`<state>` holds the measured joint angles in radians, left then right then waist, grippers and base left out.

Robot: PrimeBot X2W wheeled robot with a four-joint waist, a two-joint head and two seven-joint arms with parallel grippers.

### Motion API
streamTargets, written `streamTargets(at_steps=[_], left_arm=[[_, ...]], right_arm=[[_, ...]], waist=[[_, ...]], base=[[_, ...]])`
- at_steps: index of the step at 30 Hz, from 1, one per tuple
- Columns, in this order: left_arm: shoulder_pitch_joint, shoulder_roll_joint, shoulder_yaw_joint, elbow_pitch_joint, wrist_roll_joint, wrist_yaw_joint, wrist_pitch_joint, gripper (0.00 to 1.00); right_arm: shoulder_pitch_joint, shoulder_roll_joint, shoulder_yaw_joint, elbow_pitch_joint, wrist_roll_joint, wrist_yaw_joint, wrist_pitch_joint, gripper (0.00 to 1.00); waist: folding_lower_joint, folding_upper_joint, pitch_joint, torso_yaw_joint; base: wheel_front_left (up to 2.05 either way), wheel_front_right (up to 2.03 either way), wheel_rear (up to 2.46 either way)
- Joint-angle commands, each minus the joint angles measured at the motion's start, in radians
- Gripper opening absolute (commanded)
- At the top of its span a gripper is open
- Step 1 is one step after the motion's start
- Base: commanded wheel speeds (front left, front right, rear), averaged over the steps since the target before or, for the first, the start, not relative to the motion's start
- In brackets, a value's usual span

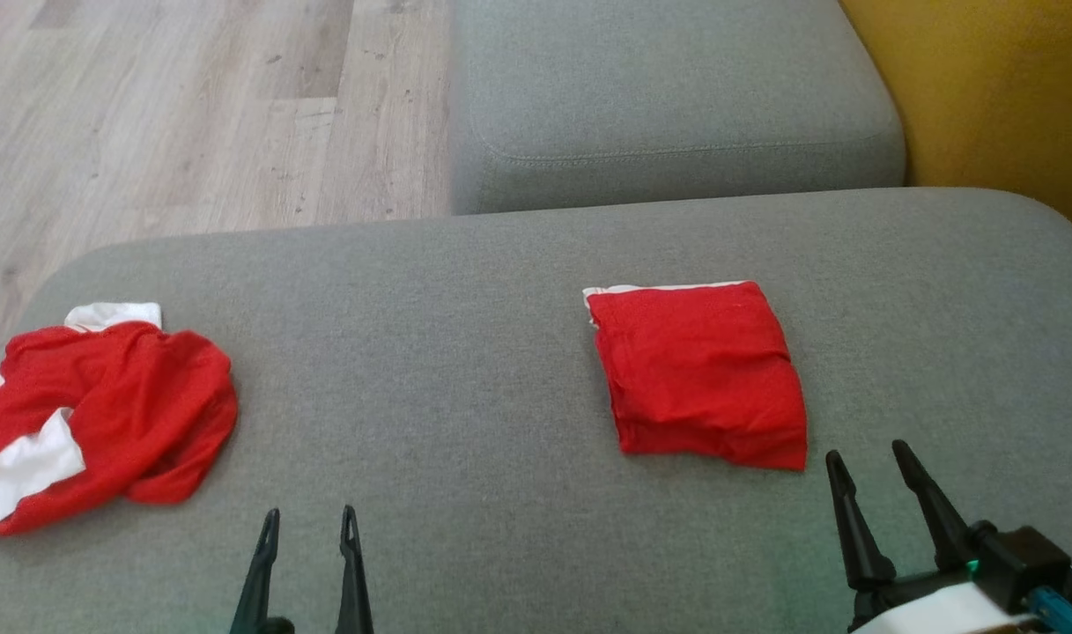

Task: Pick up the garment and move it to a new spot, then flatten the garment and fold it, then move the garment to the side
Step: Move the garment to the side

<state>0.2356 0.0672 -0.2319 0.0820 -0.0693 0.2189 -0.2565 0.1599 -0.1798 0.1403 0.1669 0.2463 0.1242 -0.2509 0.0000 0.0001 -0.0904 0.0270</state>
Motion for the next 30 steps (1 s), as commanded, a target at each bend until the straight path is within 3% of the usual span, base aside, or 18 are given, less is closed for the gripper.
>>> streamTargets(at_steps=[1,21,30], left_arm=[[-0.029,-0.011,0.033,-0.026,0.009,-0.001,-0.005,1.00],[-0.050,-0.016,0.015,-0.002,0.011,-0.006,-0.005,1.00],[-0.090,-0.017,-0.018,-0.019,0.011,-0.005,-0.005,1.00]], right_arm=[[-0.026,-0.008,0.021,-0.025,-0.002,0.007,-0.011,1.00],[-0.062,-0.047,0.018,0.006,-0.011,0.007,-0.011,1.00],[-0.195,-0.101,-0.017,0.166,0.025,0.007,-0.004,1.00]], waist=[[0.0000,-0.0001,-0.002,0.000],[0.0000,-0.0001,0.060,0.016],[0.0000,-0.0001,0.128,0.046]], base=[[0.00,0.00,0.00],[0.00,0.00,0.00],[0.00,0.00,0.00]])
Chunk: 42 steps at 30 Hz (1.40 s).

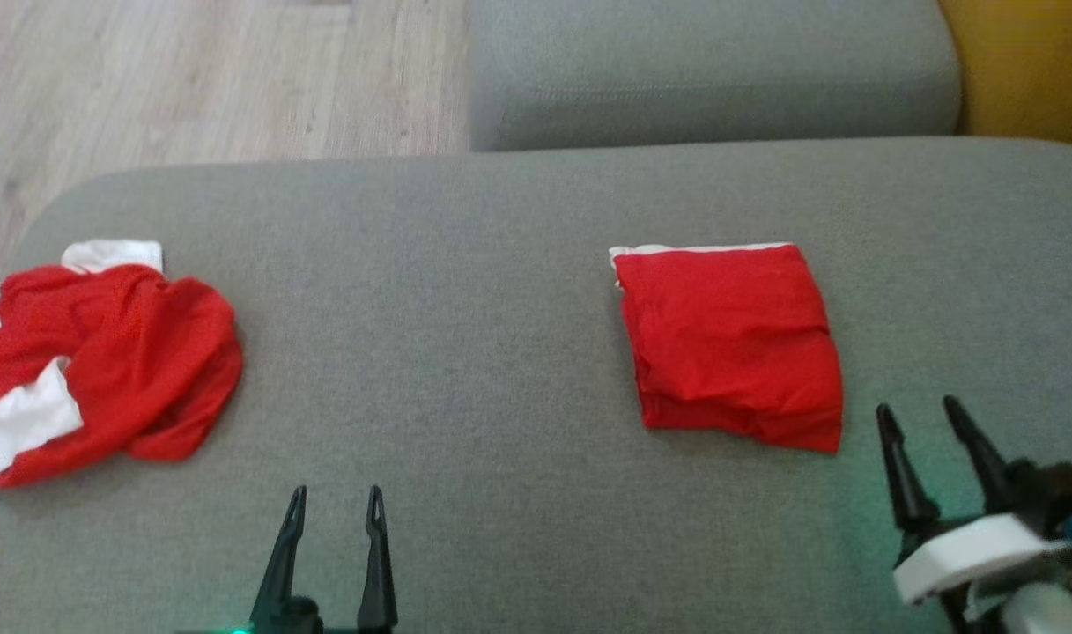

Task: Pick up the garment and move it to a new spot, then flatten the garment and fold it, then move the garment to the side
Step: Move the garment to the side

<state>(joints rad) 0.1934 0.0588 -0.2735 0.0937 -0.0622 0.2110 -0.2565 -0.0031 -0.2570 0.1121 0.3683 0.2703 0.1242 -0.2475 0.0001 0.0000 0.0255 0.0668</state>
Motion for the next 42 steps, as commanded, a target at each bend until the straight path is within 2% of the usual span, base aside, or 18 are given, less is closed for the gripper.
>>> streamTargets(at_steps=[1,5,9,15,22,23,31,37,42], left_arm=[[-0.056,-0.008,0.021,-0.035,0.003,0.003,-0.005,1.00],[-0.081,-0.008,0.010,-0.046,-0.001,0.005,-0.005,1.00],[-0.101,-0.008,-0.008,-0.027,-0.021,0.006,-0.005,1.00],[-0.147,-0.008,-0.049,-0.004,-0.040,0.009,-0.005,1.00],[-0.195,-0.008,-0.068,0.037,-0.062,0.022,-0.005,1.00],[-0.203,-0.008,-0.068,0.039,-0.066,0.027,-0.005,1.00],[-0.240,-0.008,-0.069,0.036,-0.060,0.021,-0.005,1.00],[-0.313,-0.007,-0.063,0.028,-0.029,-0.004,-0.005,1.00],[-0.389,0.007,-0.063,0.031,0.006,-0.036,-0.005,1.00]], right_arm=[[-0.054,-0.038,0.014,-0.018,0.005,0.007,0.003,1.00],[-0.141,-0.082,0.023,0.031,0.036,0.007,0.066,1.00],[-0.233,-0.101,0.054,0.068,0.121,0.007,0.152,1.00],[-0.359,-0.109,0.123,0.180,0.227,0.007,0.251,1.00],[-0.428,-0.077,0.245,0.284,0.363,0.007,0.300,0.98],[-0.443,-0.083,0.282,0.287,0.399,0.007,0.291,0.00],[-0.523,-0.185,0.352,0.288,0.439,0.007,0.211,0.00],[-0.614,-0.332,0.368,0.263,0.435,0.007,0.170,0.00],[-0.679,-0.464,0.359,0.265,0.432,0.007,0.172,0.00]], waist=[[-0.0001,0.0000,0.023,0.010],[-0.0001,0.0000,0.062,0.017],[-0.0001,0.0000,0.100,0.014],[-0.0001,0.0000,0.153,0.013],[-0.0001,0.0000,0.201,0.011],[-0.0001,0.0000,0.213,0.000],[-0.0001,0.0000,0.284,-0.087],[-0.0001,0.0000,0.395,-0.170],[-0.0001,0.0000,0.487,-0.207]], base=[[0.00,0.00,0.00],[0.00,0.00,0.00],[0.00,0.00,0.00],[0.00,0.00,0.00],[0.00,0.00,0.00],[0.00,0.00,0.00],[0.00,0.00,0.00],[0.00,0.00,0.00],[0.00,0.00,0.00]])
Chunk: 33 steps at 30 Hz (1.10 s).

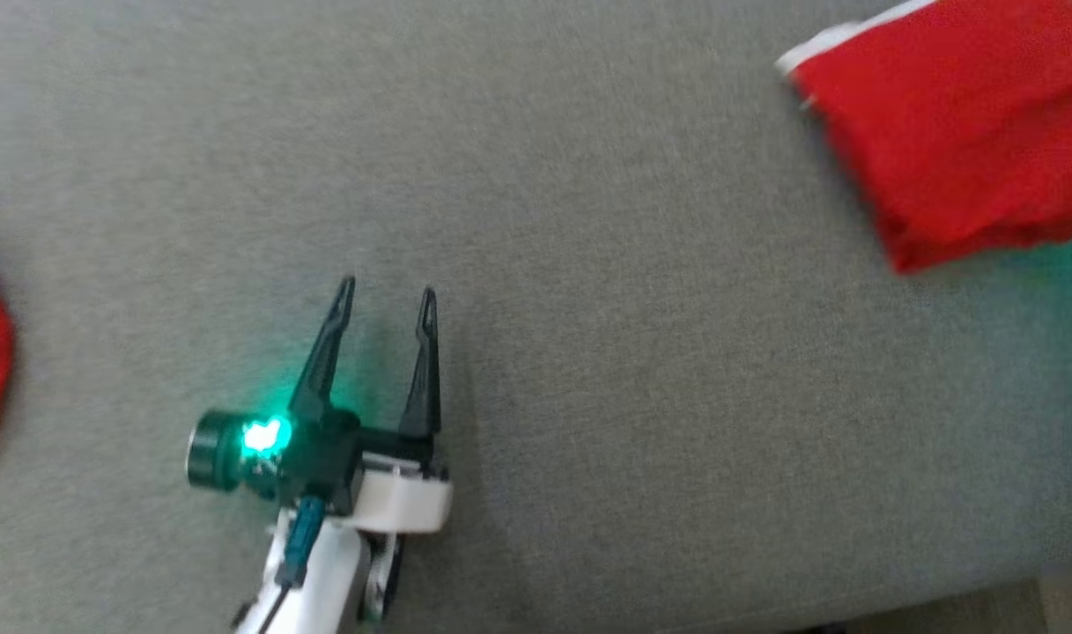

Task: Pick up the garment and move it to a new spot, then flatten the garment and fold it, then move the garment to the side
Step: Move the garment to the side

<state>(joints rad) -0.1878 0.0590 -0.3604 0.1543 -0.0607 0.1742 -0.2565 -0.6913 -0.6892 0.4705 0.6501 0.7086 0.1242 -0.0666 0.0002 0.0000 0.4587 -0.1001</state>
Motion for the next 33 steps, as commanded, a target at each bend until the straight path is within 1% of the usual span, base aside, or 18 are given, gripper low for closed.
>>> streamTargets(at_steps=[1,6,9,11,12,13,14,17,20,24,27,31,32,33], left_arm=[[-0.023,0.010,0.024,-0.029,0.011,-0.004,-0.005,1.00],[-0.086,0.020,0.028,-0.030,0.029,-0.017,-0.005,1.00],[-0.103,0.022,0.030,-0.032,0.034,-0.020,-0.005,1.00],[-0.109,0.024,0.031,-0.033,0.035,-0.022,-0.005,1.00],[-0.111,0.024,0.031,-0.033,0.035,-0.022,-0.005,1.00],[-0.112,0.024,0.030,-0.030,0.035,-0.024,-0.005,1.00],[-0.112,0.023,0.029,-0.027,0.033,-0.024,-0.005,1.00],[-0.103,0.017,0.026,-0.021,0.024,-0.022,-0.005,1.00],[-0.081,0.011,0.023,-0.018,0.011,-0.018,-0.005,1.00],[-0.033,0.003,0.029,-0.012,-0.014,-0.008,-0.005,1.00],[0.014,-0.001,0.045,-0.007,-0.040,-0.001,-0.005,1.00],[0.072,-0.004,0.058,0.012,-0.056,0.000,-0.005,1.00],[0.072,-0.004,0.058,0.012,-0.056,0.000,-0.005,1.00],[0.085,-0.005,0.063,0.018,-0.062,-0.001,-0.005,1.00]], right_arm=[[-0.002,-0.054,-0.007,-0.010,-0.009,0.007,-0.014,0.00],[-0.037,-0.132,-0.061,0.039,-0.003,0.007,-0.036,0.00],[-0.051,-0.160,-0.094,0.064,-0.008,0.007,-0.042,0.00],[-0.062,-0.167,-0.112,0.077,-0.010,0.007,-0.046,0.00],[-0.068,-0.167,-0.120,0.083,-0.014,0.007,-0.048,0.15],[-0.071,-0.165,-0.125,0.089,-0.021,0.007,-0.051,0.93],[-0.075,-0.160,-0.133,0.095,-0.030,0.007,-0.061,1.00],[-0.076,-0.131,-0.153,0.108,-0.064,0.007,-0.106,1.00],[-0.048,-0.086,-0.162,0.104,-0.092,0.007,-0.144,1.00],[0.030,0.002,-0.148,0.054,-0.105,0.007,-0.167,1.00],[0.111,0.079,-0.116,0.012,-0.115,0.007,-0.177,1.00],[0.216,0.182,-0.077,-0.026,-0.131,0.007,-0.189,1.00],[0.216,0.182,-0.077,-0.026,-0.131,0.007,-0.189,1.00],[0.241,0.209,-0.068,-0.031,-0.136,0.007,-0.191,1.00]], waist=[[-0.0002,0.0000,0.068,-0.045],[-0.0002,0.0000,0.121,-0.056],[-0.0002,0.0000,0.136,-0.058],[-0.0002,0.0000,0.142,-0.058],[-0.0002,0.0000,0.142,-0.057],[-0.0002,0.0000,0.139,-0.055],[-0.0002,0.0000,0.134,-0.053],[-0.0002,0.0000,0.101,-0.043],[-0.0002,0.0000,0.045,-0.027],[-0.0002,0.0000,-0.053,-0.001],[-0.0002,0.0000,-0.135,0.019],[-0.0002,0.0000,-0.240,0.050],[-0.0002,0.0000,-0.240,0.050],[-0.0002,0.0000,-0.271,0.058]], base=[[0.00,0.00,0.00],[0.00,0.00,0.00],[0.00,0.00,0.00],[0.00,0.00,0.00],[0.00,0.00,0.00],[0.00,0.00,0.00],[0.00,0.00,0.00],[0.00,0.00,0.00],[0.00,0.00,0.00],[0.00,0.00,0.00],[0.00,0.00,0.00],[0.00,0.00,0.00],[0.00,0.00,0.00],[0.00,0.00,0.00]])
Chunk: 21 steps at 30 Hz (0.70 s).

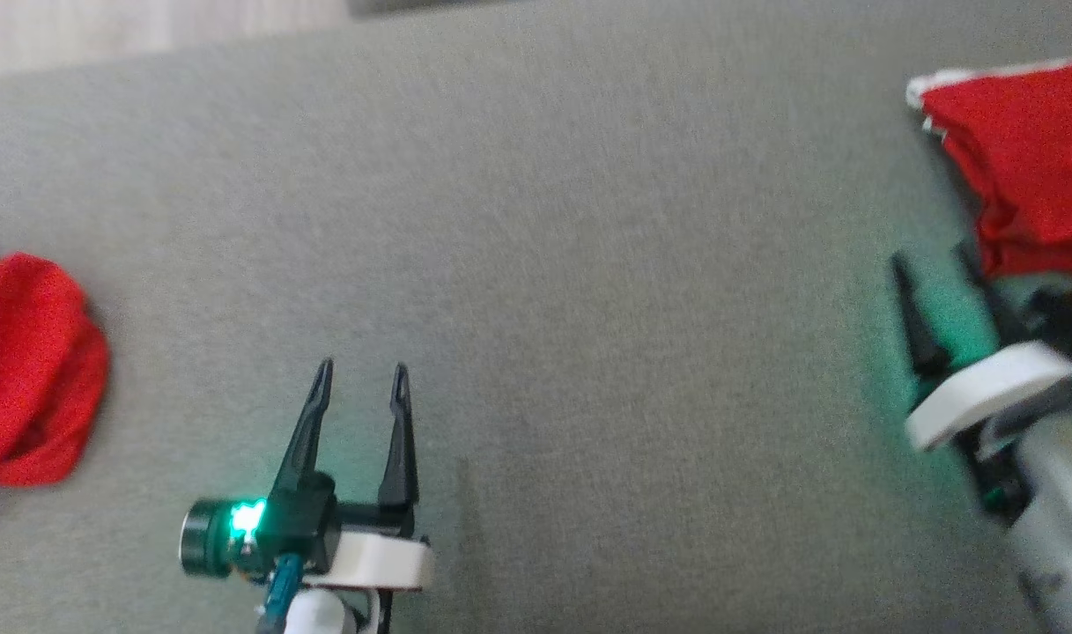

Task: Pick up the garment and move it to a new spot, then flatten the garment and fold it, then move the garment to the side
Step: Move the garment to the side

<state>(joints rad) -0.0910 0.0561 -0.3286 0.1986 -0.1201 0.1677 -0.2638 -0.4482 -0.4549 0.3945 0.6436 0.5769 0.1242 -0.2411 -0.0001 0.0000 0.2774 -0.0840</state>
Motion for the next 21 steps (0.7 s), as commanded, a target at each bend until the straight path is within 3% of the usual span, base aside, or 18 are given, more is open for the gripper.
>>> streamTargets(at_steps=[1,3,9,16,21], left_arm=[[0.001,-0.003,0.036,-0.023,-0.007,0.006,0.002,1.00],[0.028,-0.004,0.046,-0.014,-0.019,0.004,0.002,1.00],[0.127,-0.005,0.092,-0.018,-0.053,0.001,0.002,1.00],[0.225,-0.006,0.118,-0.066,-0.028,-0.012,0.002,1.00],[0.285,-0.006,0.141,-0.104,-0.008,-0.007,0.002,1.00]], right_arm=[[0.020,0.000,0.017,-0.030,-0.008,0.007,-0.018,1.00],[0.064,0.046,0.028,-0.035,-0.021,0.007,-0.020,1.00],[0.255,0.194,-0.086,-0.167,-0.120,0.007,-0.020,1.00],[0.465,0.286,-0.221,-0.348,-0.296,0.007,-0.020,1.00],[0.572,0.329,-0.263,-0.431,-0.368,0.007,-0.021,1.00]], waist=[[0.0001,0.0000,-0.112,0.047],[0.0001,0.0000,-0.164,0.062],[0.0001,0.0000,-0.308,0.122],[0.0001,0.0000,-0.391,0.162],[0.0001,0.0000,-0.412,0.164]], base=[[0.00,0.00,0.00],[0.00,0.00,0.00],[0.00,0.00,0.00],[0.00,0.00,0.00],[0.00,0.00,0.00]])
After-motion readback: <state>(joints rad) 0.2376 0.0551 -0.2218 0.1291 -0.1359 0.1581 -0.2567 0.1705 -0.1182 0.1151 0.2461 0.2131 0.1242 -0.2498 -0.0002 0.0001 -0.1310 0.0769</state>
